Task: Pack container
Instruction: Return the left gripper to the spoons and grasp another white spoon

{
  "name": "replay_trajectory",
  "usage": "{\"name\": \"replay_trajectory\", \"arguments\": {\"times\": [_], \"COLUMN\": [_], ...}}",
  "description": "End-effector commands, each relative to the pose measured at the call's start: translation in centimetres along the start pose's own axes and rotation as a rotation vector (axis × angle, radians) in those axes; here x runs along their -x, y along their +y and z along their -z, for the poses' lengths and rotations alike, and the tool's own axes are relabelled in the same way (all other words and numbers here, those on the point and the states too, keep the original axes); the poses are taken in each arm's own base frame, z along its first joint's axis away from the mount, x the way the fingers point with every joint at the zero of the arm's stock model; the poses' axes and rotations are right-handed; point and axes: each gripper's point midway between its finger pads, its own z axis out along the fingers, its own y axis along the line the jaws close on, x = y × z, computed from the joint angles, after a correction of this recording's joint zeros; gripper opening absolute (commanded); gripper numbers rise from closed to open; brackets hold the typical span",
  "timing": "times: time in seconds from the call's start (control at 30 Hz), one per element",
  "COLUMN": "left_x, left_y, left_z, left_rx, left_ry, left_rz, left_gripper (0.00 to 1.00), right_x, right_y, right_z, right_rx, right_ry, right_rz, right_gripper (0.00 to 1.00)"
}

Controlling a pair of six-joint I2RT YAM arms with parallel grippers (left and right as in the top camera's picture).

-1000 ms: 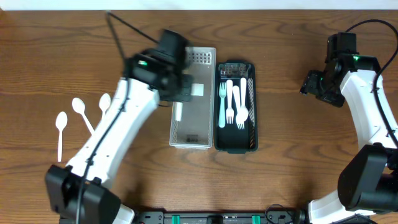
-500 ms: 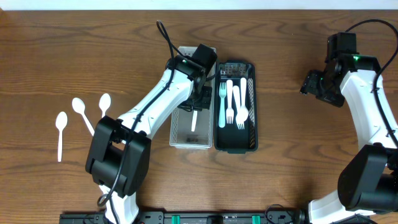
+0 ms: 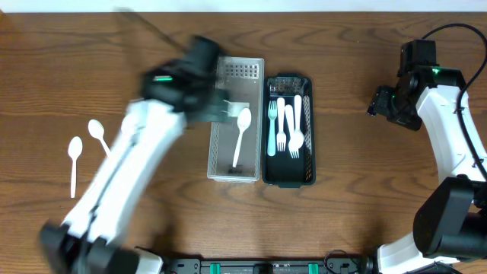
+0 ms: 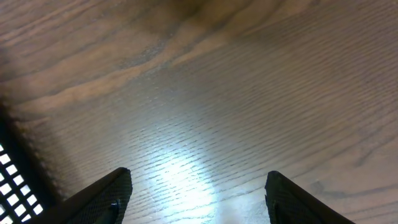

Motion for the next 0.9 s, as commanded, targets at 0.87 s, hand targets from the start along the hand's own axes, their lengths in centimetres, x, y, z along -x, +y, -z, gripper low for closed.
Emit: {"name": "replay_trajectory", "arguments": {"times": [0.87], "left_x": [-9.2], "left_y": [17.5], "left_z": [-19.7], "left_rx": [-0.050], "left_ry": [0.492], "left_rz": [0.166], "left_gripper": [0.98], "right_x": [0.1], "right_y": [-0.4], "right_z": [-0.4], "right_rx": [-0.016], "right_ry": [0.001], "right_rz": [0.011], "right_gripper": [0.73]}}
